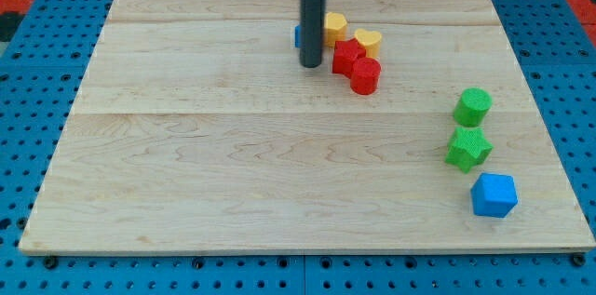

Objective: Separate red star and red circle

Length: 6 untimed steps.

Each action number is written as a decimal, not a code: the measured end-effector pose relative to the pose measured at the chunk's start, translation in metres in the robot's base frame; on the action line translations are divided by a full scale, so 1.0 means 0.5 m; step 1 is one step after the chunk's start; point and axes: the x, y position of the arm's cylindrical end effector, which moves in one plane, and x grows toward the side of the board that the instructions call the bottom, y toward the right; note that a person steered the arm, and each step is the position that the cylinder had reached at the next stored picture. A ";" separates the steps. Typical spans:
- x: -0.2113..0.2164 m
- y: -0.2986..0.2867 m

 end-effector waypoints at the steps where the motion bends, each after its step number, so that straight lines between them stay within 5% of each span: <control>1: 0.006 0.079; 4: 0.098 0.106; 6: 0.096 0.275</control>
